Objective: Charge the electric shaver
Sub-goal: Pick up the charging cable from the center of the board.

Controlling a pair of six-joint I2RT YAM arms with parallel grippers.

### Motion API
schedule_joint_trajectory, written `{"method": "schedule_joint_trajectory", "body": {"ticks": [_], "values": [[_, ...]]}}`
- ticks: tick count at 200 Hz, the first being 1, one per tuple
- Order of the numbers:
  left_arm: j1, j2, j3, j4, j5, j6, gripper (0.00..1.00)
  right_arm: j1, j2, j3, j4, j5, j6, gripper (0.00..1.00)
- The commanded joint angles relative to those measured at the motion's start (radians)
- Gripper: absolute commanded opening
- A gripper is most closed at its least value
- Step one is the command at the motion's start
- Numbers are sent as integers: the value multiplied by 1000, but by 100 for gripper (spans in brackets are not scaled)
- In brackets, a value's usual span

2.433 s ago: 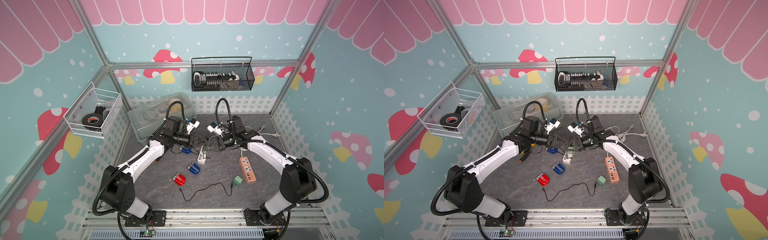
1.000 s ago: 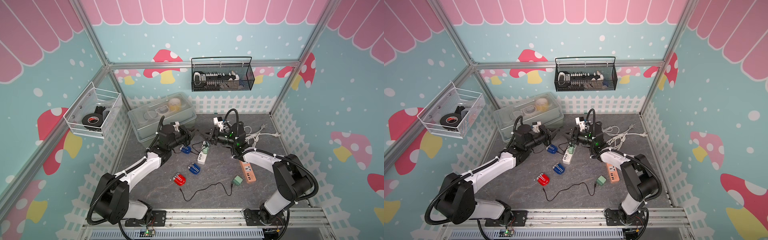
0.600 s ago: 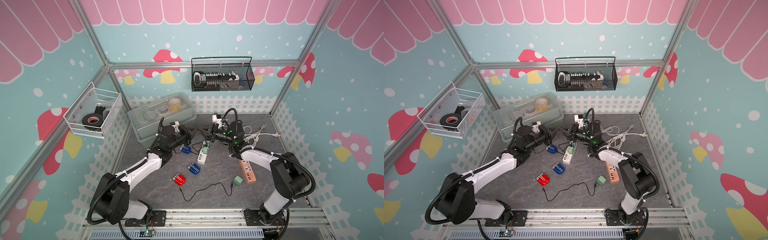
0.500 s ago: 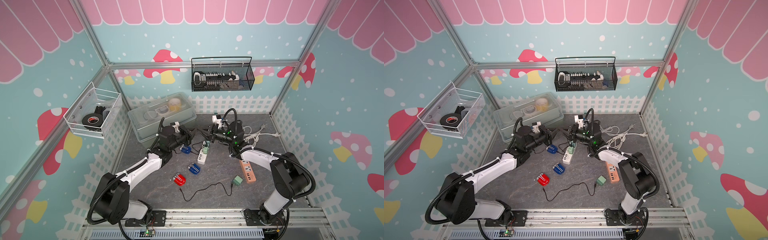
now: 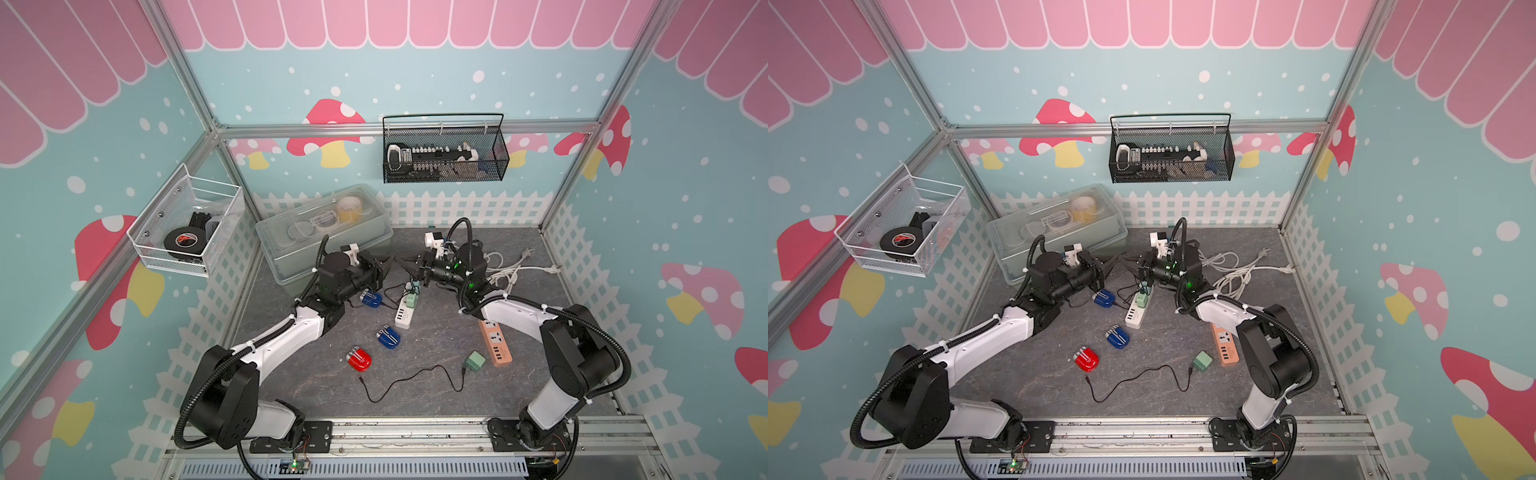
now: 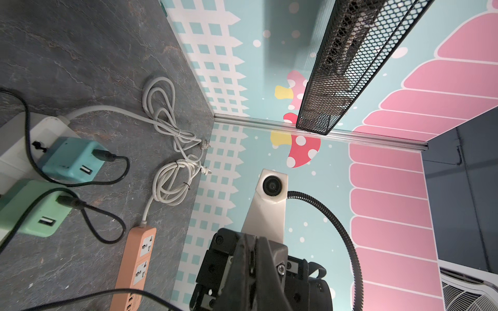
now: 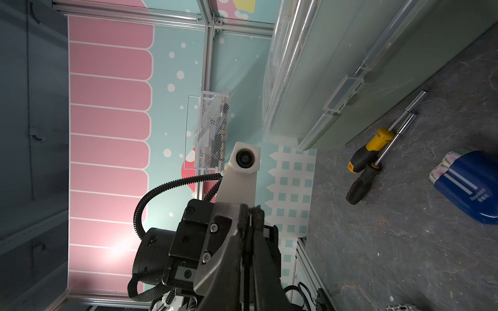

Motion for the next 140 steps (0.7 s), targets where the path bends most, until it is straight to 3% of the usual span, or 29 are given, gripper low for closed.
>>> {"method": "schedule_joint_trajectory", "body": {"ticks": [1, 23, 37, 53, 77, 109, 125, 140], "values": [[-10, -13, -17, -2, -3, -7, 0, 2, -4, 21, -8, 10, -11, 6], [-10, -27, -14, -33, 0, 10, 0, 3, -15, 30, -62, 6, -38, 0], [-9, -51, -9, -93, -15, 26, 21, 1, -29, 21, -82, 5, -53, 0], [-3, -103, 7, -229, -52, 61, 38, -5, -49, -2, -90, -11, -70, 0], [23, -181, 71, -594, -105, 120, 53, -16, -103, -33, -170, -58, -152, 0], [36, -198, 129, -1002, -82, 147, 54, -24, -191, -55, -389, -126, -345, 0], [9, -198, 96, -1131, -73, 73, 55, -25, -226, -64, -539, -155, -475, 0], [-45, -213, 43, -1149, -111, -11, 56, -25, -257, -90, -618, -165, -563, 0]]}}
